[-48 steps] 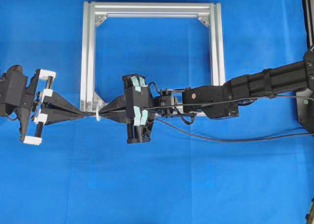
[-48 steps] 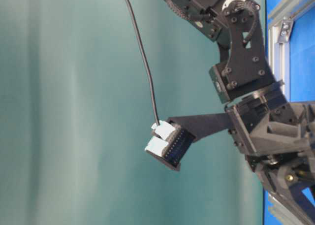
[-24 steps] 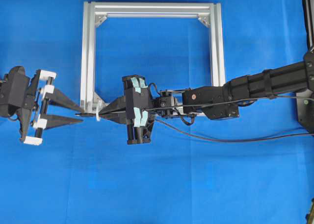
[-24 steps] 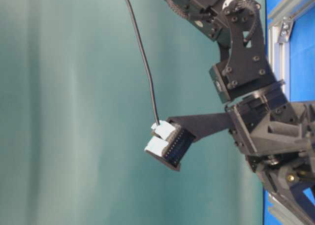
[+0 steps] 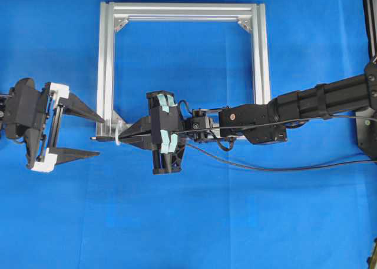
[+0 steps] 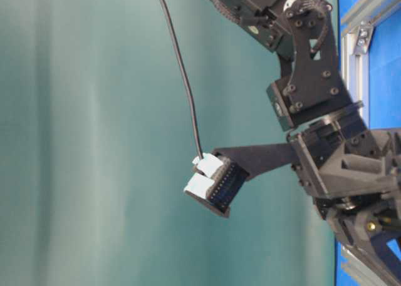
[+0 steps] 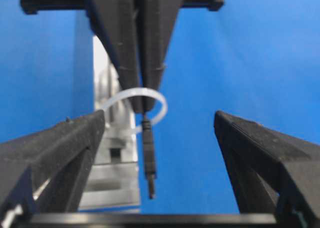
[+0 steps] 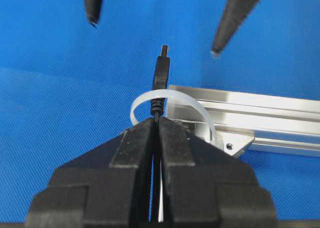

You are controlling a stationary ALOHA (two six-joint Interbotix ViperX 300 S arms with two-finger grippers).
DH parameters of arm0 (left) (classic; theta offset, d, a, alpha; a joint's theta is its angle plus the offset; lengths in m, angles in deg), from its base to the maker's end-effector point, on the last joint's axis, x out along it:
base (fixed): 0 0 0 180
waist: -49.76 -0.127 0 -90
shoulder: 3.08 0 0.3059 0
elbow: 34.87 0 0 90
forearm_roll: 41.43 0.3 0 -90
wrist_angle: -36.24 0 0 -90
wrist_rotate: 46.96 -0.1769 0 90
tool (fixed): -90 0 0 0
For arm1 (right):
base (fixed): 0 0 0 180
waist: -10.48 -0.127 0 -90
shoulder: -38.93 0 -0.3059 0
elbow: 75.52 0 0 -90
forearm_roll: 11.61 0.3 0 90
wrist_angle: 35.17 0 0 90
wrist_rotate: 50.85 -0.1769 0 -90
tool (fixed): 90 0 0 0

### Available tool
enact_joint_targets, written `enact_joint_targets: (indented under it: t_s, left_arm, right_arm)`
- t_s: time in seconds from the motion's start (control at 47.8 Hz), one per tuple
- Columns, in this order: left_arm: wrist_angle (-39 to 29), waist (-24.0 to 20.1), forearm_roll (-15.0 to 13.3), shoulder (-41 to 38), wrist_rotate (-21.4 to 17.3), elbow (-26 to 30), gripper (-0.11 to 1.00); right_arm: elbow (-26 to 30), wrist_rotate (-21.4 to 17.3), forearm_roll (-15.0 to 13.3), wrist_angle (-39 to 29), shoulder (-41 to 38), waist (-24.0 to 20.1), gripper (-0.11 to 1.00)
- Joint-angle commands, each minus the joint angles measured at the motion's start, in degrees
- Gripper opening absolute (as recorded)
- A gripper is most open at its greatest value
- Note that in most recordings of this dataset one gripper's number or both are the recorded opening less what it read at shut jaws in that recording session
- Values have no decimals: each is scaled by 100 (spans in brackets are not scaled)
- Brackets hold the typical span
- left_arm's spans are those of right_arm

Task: Insert the wire through the string loop located on the left side.
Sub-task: 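Move the left gripper open toward the plug emerging from the loop, then close the left gripper on the USB plug beyond the loop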

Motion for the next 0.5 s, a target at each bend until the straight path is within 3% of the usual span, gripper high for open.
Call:
enact_joint_targets:
  t_s: [0.0, 0.272, 0.481]
  left_arm:
    - [-18, -70, 0, -79, 0, 97, 85]
    - [-18, -88, -9, -1046, 9, 369, 84]
    - [-9, -88, -9, -1134, 9, 466, 84]
  right_arm:
    - [79, 0, 9, 53, 123, 0, 1]
    - [70, 0, 0, 70, 123, -9, 1]
    - [70, -9, 9, 44, 123, -9, 1]
